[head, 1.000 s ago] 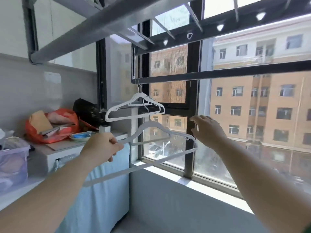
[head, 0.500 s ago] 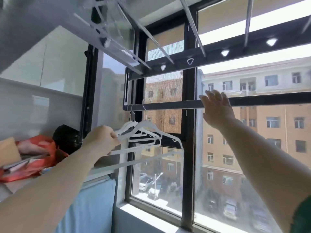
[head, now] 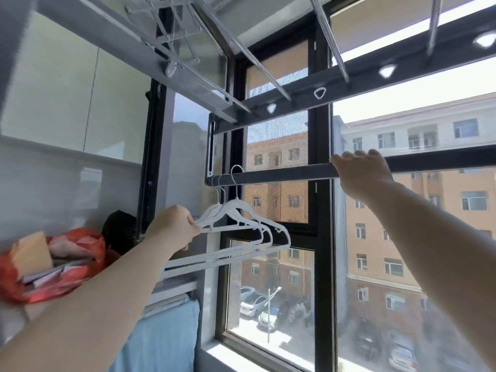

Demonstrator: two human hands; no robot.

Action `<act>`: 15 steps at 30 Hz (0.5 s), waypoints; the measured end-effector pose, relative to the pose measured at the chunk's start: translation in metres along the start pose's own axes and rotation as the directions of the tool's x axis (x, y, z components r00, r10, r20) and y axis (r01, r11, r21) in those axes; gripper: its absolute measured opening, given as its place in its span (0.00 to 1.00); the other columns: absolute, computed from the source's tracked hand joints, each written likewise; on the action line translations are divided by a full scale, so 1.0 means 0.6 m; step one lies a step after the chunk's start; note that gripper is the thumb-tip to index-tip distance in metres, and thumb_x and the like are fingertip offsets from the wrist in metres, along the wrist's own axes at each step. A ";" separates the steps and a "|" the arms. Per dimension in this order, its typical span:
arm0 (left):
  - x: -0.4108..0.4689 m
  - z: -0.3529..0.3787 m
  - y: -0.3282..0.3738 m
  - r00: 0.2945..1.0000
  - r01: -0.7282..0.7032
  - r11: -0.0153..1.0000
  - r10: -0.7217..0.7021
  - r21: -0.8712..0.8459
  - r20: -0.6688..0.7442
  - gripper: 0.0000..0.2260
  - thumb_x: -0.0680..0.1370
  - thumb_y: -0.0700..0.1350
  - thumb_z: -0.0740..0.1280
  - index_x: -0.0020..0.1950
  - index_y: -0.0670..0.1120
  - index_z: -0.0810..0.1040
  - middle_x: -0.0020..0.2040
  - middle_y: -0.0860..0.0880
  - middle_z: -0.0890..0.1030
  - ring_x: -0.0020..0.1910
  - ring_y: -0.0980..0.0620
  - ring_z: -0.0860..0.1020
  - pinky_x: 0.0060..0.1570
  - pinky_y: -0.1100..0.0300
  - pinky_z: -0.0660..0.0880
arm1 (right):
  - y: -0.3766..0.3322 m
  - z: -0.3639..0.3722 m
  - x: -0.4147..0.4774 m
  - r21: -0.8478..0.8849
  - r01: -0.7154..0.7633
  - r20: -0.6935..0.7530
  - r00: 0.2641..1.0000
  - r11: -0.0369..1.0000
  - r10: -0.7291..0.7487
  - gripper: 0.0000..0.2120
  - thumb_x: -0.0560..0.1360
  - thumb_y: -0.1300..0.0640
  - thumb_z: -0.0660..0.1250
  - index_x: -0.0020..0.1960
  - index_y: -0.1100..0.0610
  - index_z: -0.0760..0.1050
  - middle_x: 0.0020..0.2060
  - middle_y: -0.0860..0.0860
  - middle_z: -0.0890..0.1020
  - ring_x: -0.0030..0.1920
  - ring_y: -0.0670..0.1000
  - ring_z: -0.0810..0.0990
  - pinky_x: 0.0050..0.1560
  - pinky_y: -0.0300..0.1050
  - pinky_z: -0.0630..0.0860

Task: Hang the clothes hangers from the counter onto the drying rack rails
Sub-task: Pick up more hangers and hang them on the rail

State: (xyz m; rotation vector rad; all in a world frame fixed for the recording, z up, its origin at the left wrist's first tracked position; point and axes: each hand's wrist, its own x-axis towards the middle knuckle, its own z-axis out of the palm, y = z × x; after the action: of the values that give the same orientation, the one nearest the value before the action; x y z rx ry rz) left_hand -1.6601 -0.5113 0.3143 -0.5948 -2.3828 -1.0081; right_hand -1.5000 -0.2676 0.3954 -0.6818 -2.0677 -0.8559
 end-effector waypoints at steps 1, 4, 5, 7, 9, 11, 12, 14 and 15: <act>0.006 0.005 0.001 1.000 0.003 1.000 -0.003 -0.010 -0.001 0.10 0.76 0.43 0.66 0.34 0.46 0.73 0.30 0.49 0.78 0.23 0.53 0.75 0.28 0.63 0.72 | 0.001 0.002 -0.001 -0.003 -0.002 -0.020 1.000 1.000 0.002 0.20 0.78 0.61 0.58 0.69 0.56 0.62 0.58 0.52 0.75 0.59 0.53 0.74 0.61 0.47 0.67; 0.021 0.017 0.004 1.000 0.015 1.000 -0.015 -0.007 0.006 0.09 0.76 0.43 0.65 0.35 0.45 0.74 0.30 0.48 0.78 0.24 0.52 0.74 0.27 0.64 0.72 | 0.001 0.003 0.000 0.013 0.004 -0.067 0.998 1.000 -0.003 0.19 0.78 0.61 0.58 0.68 0.56 0.62 0.57 0.51 0.76 0.58 0.52 0.74 0.61 0.47 0.67; 0.026 0.021 0.004 1.000 0.024 1.000 -0.024 -0.003 0.012 0.08 0.76 0.43 0.65 0.37 0.44 0.75 0.30 0.48 0.78 0.24 0.52 0.75 0.28 0.63 0.73 | 0.002 0.002 0.000 0.023 0.008 -0.071 0.997 1.000 -0.007 0.19 0.78 0.61 0.58 0.69 0.56 0.62 0.58 0.51 0.76 0.58 0.52 0.74 0.61 0.47 0.66; 0.032 0.030 0.004 0.999 0.051 0.999 -0.050 -0.006 0.016 0.07 0.76 0.44 0.66 0.40 0.42 0.76 0.32 0.47 0.79 0.25 0.50 0.75 0.31 0.62 0.74 | 0.003 0.000 0.001 0.034 0.023 -0.077 0.997 0.999 -0.021 0.20 0.78 0.61 0.57 0.70 0.55 0.61 0.59 0.51 0.75 0.59 0.52 0.74 0.62 0.46 0.66; 0.035 0.040 0.002 0.998 0.062 0.998 -0.061 -0.011 0.014 0.06 0.75 0.43 0.66 0.41 0.41 0.77 0.34 0.45 0.81 0.25 0.50 0.76 0.31 0.62 0.74 | 0.004 0.000 0.001 0.038 0.034 -0.082 0.996 0.999 -0.031 0.21 0.78 0.61 0.57 0.70 0.55 0.60 0.59 0.51 0.75 0.59 0.52 0.74 0.61 0.46 0.66; 0.036 0.047 0.000 0.997 0.069 0.997 -0.069 -0.026 0.018 0.07 0.75 0.44 0.66 0.43 0.40 0.77 0.36 0.43 0.82 0.26 0.49 0.76 0.32 0.61 0.75 | 0.006 0.002 0.000 0.033 0.038 -0.088 0.996 0.999 -0.035 0.21 0.79 0.60 0.57 0.70 0.55 0.60 0.59 0.51 0.75 0.59 0.52 0.74 0.61 0.46 0.67; 0.036 0.050 -0.001 0.997 0.075 0.997 -0.074 -0.032 0.024 0.07 0.76 0.44 0.66 0.43 0.41 0.77 0.37 0.42 0.82 0.27 0.49 0.76 0.34 0.60 0.76 | 0.007 0.004 -0.001 0.029 0.036 -0.092 0.995 0.999 -0.034 0.20 0.79 0.59 0.57 0.70 0.55 0.61 0.58 0.51 0.76 0.58 0.51 0.75 0.60 0.45 0.67; 0.037 0.054 -0.002 0.996 0.085 0.996 -0.085 -0.017 0.028 0.07 0.76 0.44 0.65 0.41 0.42 0.76 0.39 0.42 0.83 0.29 0.48 0.77 0.37 0.59 0.75 | 0.012 0.008 -0.003 0.013 0.038 -0.104 0.994 0.999 -0.036 0.19 0.79 0.59 0.56 0.69 0.55 0.62 0.57 0.50 0.76 0.56 0.51 0.75 0.59 0.45 0.68; 0.038 0.056 -0.003 0.996 0.088 0.996 -0.087 -0.008 0.025 0.07 0.76 0.44 0.65 0.41 0.43 0.76 0.39 0.42 0.83 0.30 0.47 0.78 0.38 0.59 0.75 | 0.014 0.009 -0.004 0.008 0.038 -0.104 0.994 0.999 -0.037 0.18 0.79 0.60 0.56 0.68 0.55 0.62 0.57 0.50 0.76 0.56 0.51 0.75 0.58 0.44 0.68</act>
State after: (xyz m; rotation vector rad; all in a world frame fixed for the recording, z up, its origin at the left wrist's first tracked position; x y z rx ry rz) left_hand -1.6880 -0.4828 0.3061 -0.5128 -2.4461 -1.0548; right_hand -1.4954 -0.2585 0.3938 -0.5829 -1.9957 -0.8830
